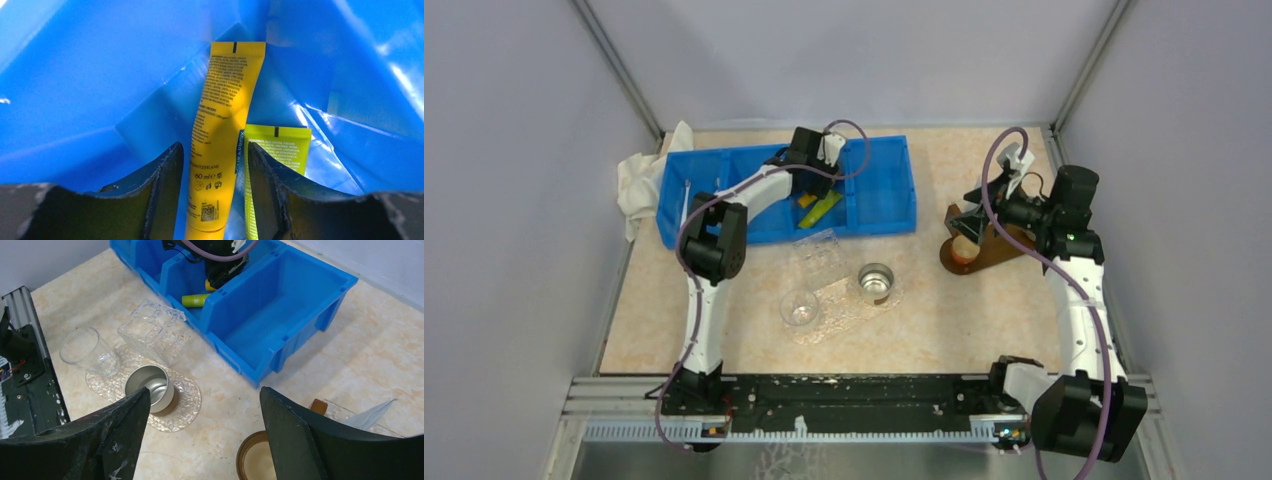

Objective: Prepare toiletry sets of a toothbrush and toothpaste on the tray
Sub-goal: Pick up the toothpaste from the storage box.

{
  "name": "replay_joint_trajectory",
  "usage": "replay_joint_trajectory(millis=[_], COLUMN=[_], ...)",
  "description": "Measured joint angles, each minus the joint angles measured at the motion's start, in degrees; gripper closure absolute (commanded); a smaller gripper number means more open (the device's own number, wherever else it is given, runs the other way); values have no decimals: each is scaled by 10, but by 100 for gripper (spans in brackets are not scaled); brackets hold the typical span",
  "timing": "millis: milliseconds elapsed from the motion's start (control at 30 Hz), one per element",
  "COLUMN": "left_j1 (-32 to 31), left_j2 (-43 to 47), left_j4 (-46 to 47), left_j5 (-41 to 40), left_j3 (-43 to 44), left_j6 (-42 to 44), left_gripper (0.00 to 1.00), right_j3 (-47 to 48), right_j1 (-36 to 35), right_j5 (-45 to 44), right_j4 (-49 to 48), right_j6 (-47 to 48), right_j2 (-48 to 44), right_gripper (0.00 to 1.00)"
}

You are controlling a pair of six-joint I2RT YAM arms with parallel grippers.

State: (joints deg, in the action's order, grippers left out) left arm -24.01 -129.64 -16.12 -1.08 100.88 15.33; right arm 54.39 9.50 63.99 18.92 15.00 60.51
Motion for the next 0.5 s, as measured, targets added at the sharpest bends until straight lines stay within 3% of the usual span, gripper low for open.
replay_joint_trajectory(millis=[100,300,367,433,500], left_j1=[0,0,0,0,0], left_j2=[-7,-18,-18,-18,-16], left_j4=[-11,-28,-32,-36,-40], left_j5=[0,0,0,2,5], left_j3=[14,32,35,37,38], left_j6=[0,4,4,2,-2], left_gripper=[48,68,79,96,100], right_j3=[0,0,0,0,0], right_j1=[0,0,0,0,0], right_j5=[0,0,0,0,0], right_j4=[0,0,0,0,0], right_j6=[0,0,0,0,0], right_j2=[0,0,0,0,0], right_gripper=[20,20,20,20,20])
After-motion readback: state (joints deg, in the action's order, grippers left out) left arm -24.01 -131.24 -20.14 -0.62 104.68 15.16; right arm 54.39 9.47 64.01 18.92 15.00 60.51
